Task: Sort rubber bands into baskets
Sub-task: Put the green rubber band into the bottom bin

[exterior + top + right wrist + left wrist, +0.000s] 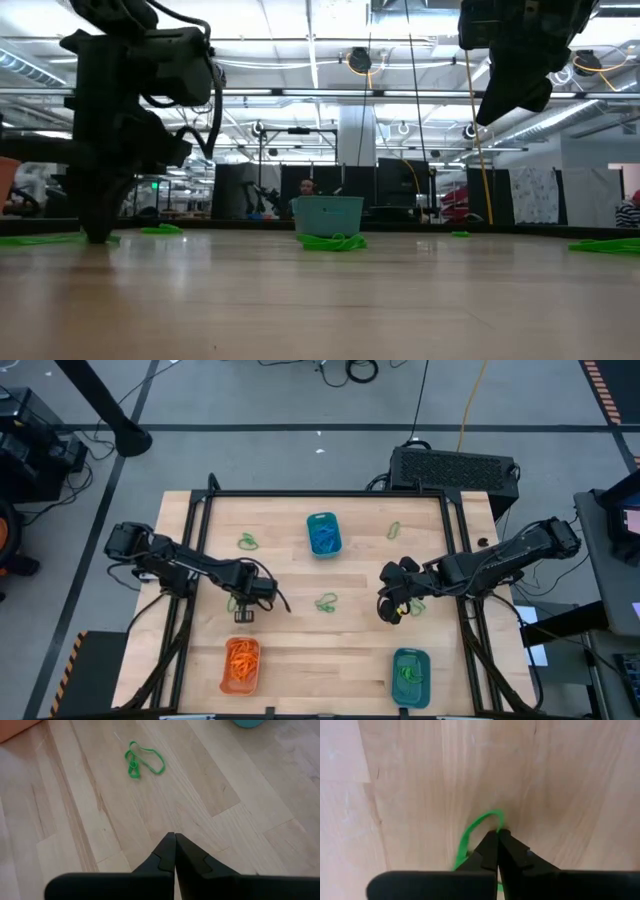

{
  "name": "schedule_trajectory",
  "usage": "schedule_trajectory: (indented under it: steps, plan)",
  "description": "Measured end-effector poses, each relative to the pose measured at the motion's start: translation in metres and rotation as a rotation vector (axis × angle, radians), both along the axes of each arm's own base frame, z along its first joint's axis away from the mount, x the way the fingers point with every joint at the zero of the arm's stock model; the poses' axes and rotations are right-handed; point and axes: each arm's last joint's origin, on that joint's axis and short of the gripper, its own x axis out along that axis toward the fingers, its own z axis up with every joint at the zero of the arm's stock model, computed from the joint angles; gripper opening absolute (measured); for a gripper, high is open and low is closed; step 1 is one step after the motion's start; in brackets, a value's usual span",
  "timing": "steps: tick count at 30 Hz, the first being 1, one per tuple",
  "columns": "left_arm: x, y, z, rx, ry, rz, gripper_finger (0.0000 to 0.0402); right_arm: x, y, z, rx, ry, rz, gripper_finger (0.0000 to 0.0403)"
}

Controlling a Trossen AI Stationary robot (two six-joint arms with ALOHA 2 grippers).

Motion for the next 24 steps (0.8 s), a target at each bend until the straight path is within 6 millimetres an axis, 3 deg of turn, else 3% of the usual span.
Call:
schedule_trajectory:
  steps: [8, 17, 24]
  plan:
    - [0.032, -0.031, 0.024, -0.181, -0.240, -0.129, 0.0002, 0.000, 0.000, 0.000, 0.000, -0.001, 0.000, 0.0000]
    - [0.070, -0.071, 0.054, -0.301, -0.735, -0.271, 0.0001, 0.000, 0.000, 0.000, -0.001, 0.000, 0.002, 0.0000]
    - [0.109, -0.090, 0.047, -0.311, -1.103, -0.319, 0.0001, 0.000, 0.000, 0.000, 0.002, -0.001, -0.006, 0.0000]
